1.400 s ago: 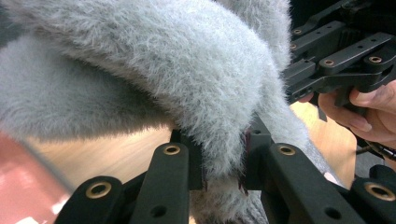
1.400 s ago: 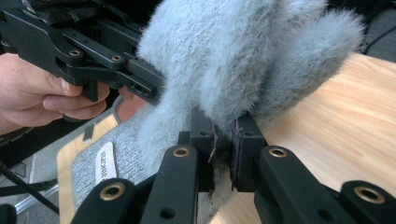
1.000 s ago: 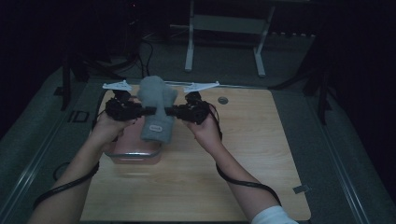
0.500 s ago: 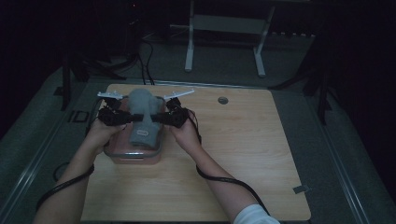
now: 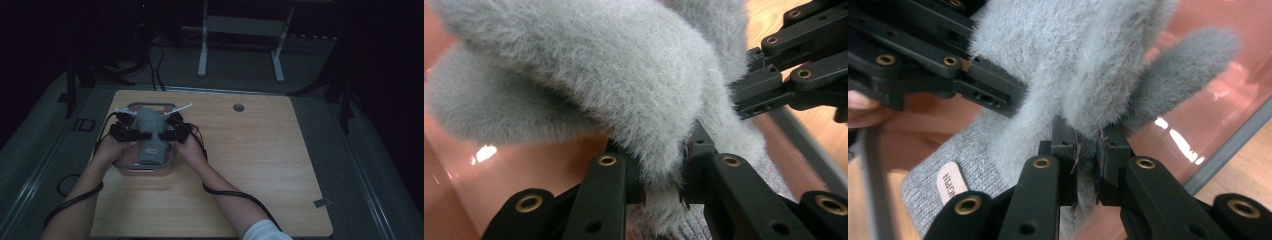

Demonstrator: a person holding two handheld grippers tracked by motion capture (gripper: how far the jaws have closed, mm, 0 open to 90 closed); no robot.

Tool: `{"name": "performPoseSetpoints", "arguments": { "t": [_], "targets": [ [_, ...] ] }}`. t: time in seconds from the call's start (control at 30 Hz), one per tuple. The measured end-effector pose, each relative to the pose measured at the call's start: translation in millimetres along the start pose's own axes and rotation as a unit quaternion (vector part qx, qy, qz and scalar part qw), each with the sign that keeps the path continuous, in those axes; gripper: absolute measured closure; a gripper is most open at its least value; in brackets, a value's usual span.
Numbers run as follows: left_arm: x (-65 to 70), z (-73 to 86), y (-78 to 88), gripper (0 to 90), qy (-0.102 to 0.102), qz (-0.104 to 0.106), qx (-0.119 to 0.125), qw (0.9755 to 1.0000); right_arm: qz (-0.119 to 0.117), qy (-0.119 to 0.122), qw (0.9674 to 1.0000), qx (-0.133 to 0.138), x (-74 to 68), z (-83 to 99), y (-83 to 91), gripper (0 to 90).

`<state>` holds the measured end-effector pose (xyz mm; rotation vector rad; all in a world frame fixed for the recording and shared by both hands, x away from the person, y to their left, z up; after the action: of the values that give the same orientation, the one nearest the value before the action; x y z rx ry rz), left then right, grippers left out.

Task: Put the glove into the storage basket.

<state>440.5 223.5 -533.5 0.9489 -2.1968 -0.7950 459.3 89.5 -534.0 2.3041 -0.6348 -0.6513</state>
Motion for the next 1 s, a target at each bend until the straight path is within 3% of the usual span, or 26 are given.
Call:
{"name": "performPoseSetpoints", "arguments": {
  "t": [0.17, 0.27, 0.37, 0.47, 0.53, 0.63, 0.67, 0.73, 0.8, 0.83, 0.97, 1.0],
  "targets": [
    [-3.5, 0.8, -9.5, 76.2, 0.012, -0.024, -0.027, 0.9993, 0.02, -0.001, 0.9996, -0.02, 2.5, 1.8, -9.1, 78.8],
    [-7.1, 3.1, -16.7, 75.1, 0.029, -0.034, -0.059, 0.9973, 0.025, 0.009, 0.9993, -0.025, -0.7, 0.5, -8.3, 68.1],
    [-8.1, 4.3, -24.2, 72.6, 0.021, -0.058, -0.089, 0.9941, 0.028, 0.023, 0.9993, -0.014, -4.1, -3.4, -1.0, 59.5],
    [-8.7, 3.2, -27.8, 64.4, 0.022, -0.085, -0.087, 0.9923, 0.016, 0.019, 0.9997, 0.009, -5.5, -9.0, 12.5, 50.6],
    [-11.3, 3.1, -27.1, 53.8, 0.015, -0.12, -0.085, 0.989, 0.009, 0.023, 0.9994, 0.022, -6.3, -11.6, 21.1, 46.2],
    [-12.7, 1.2, -22.9, 36.2, 0.007, -0.16, -0.071, 0.9846, -0.002, 0.026, 0.9992, 0.03, -5.8, -12.3, 32.9, 38.6],
    [-11.8, -0.4, -20.9, 32.1, 0.005, -0.163, -0.059, 0.9849, -0.002, 0.027, 0.999, 0.035, -4.9, -12.0, 36.9, 36.1],
    [-10.6, -4.0, -14.1, 26.2, 0.007, -0.166, -0.035, 0.9854, -0.008, 0.026, 0.9988, 0.042, -2.5, -10.7, 45.1, 29.3],
    [-6.9, -7.1, -5.5, 23.0, 0.01, -0.146, -0.005, 0.9892, -0.016, 0.033, 0.9984, 0.043, 1.2, -7.2, 53.3, 21.1],
    [-5.0, -8.0, -1.7, 16.9, 0.008, -0.138, 0.007, 0.9903, -0.03, 0.036, 0.9981, 0.04, 2.4, -5.0, 57.4, 17.6],
    [3.3, -8.2, 7.9, 14.4, -0.027, -0.154, 0.038, 0.9869, -0.021, 0.056, 0.997, 0.048, 10.3, 3.4, 71.3, 18.0],
    [7.6, -8.6, 9.7, 14.4, -0.035, -0.149, 0.049, 0.987, -0.021, 0.063, 0.9965, 0.051, 11.6, 6.0, 74.2, 17.6]
  ]
}}
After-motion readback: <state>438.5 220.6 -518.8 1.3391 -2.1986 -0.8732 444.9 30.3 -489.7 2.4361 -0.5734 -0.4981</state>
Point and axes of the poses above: each handheld gripper's, and its own axes: y roughly backward along the jaws, z roughly out of its underside, x roughly to its right, the point moved 6 cm from there along -y, roughly forward along the jaws, and after that the axes turned 1 degree about z, right-handed, at the moved point
